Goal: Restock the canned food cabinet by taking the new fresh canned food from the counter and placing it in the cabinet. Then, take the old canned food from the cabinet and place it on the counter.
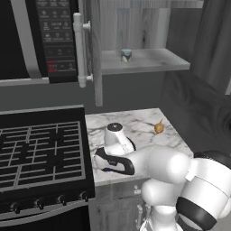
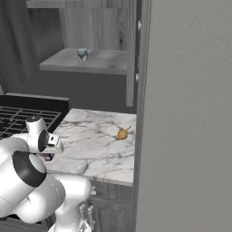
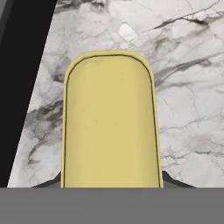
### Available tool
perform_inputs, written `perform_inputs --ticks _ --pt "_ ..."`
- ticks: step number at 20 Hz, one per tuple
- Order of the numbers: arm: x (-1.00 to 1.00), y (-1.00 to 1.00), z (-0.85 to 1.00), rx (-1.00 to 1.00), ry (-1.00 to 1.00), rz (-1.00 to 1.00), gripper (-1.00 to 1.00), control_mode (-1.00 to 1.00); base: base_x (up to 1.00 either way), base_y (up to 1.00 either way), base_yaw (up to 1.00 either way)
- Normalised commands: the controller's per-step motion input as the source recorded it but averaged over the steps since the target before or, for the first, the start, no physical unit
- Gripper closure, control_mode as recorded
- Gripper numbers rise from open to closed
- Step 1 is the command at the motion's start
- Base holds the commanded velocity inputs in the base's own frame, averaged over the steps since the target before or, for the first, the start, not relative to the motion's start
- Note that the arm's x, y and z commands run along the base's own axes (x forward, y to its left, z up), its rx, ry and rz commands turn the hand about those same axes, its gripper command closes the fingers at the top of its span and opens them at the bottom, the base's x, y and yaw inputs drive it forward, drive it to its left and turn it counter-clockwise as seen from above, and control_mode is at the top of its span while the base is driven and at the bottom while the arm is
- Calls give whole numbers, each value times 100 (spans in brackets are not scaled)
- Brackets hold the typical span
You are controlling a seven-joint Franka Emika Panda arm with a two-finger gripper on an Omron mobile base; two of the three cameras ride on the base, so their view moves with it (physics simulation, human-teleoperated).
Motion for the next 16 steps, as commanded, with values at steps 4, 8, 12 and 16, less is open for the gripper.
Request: perform_inputs --ticks 4,8,12,16 --pt "-16 -14 0 0 -8 0 100 -100 0 0 0" --pt "-95 -84 13 0 -26 -6 100 -100 0 0 0" --pt "-100 -100 35 0 -37 -2 100 -100 0 0 0" --pt "-75 -99 81 2 -41 -7 100 -100 0 0 0"
